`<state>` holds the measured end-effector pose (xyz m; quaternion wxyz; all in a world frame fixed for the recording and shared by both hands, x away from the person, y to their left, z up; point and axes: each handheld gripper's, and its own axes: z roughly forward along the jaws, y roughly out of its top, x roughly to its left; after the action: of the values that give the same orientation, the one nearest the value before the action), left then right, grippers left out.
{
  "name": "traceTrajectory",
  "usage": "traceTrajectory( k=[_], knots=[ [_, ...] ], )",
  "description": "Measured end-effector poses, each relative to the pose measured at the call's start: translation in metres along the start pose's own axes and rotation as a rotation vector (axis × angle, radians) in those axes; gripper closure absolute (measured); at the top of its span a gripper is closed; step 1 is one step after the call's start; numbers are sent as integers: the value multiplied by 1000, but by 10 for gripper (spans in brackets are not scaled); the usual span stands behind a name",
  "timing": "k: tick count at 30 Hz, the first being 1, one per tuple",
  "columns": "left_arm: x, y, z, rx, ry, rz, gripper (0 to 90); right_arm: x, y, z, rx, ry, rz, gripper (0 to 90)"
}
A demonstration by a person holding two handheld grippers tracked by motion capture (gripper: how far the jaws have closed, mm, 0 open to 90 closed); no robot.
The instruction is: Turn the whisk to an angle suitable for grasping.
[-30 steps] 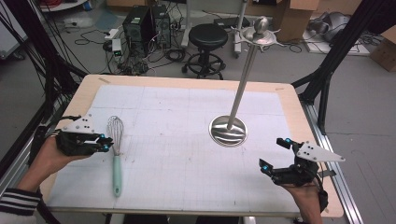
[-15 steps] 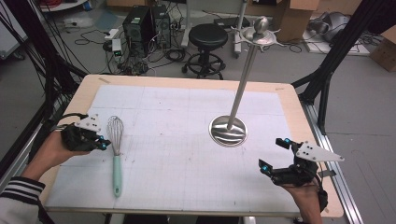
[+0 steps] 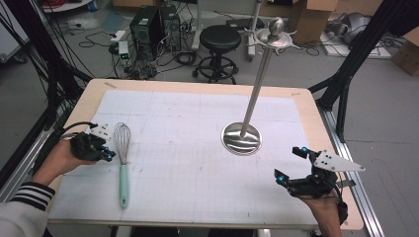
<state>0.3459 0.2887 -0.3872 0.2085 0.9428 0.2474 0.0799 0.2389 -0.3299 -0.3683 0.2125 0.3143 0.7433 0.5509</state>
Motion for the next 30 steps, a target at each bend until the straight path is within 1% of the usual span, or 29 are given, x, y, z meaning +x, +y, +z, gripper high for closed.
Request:
traceTrajectory(
  k=[4,6,7,12,13,14,16,17,18,20,22,23,30],
  knots=[
    [4,0,5,21,-12,-11,899,1,0,1,1,9,0,5],
    [5,1,8,34,-16,-25,899,1,0,2,5,11,-1,5],
    [6,1,9,48,-17,-20,899,1,0,3,9,17,-3,5],
    [5,3,17,84,-25,-24,899,2,0,4,9,20,-5,5],
    [5,4,18,93,-27,-14,899,2,0,4,9,20,-8,5],
    [4,5,19,97,-28,-13,899,2,0,4,9,20,-8,5],
    [3,6,21,98,-36,-9,899,2,1,4,7,22,-6,5],
    [2,6,22,94,-39,-18,899,2,1,5,7,22,-6,5],
    [2,7,23,96,-43,-15,899,2,1,5,8,23,-7,5],
    [0,9,25,88,-46,-25,899,2,0,5,10,25,-6,5],
    [0,11,25,107,-43,-2,899,2,1,6,10,26,-5,5],
    [-1,13,26,98,-45,-10,899,2,1,6,8,26,-8,5],
    [-5,25,28,92,-57,24,899,2,1,9,11,34,-7,5]
  ],
)
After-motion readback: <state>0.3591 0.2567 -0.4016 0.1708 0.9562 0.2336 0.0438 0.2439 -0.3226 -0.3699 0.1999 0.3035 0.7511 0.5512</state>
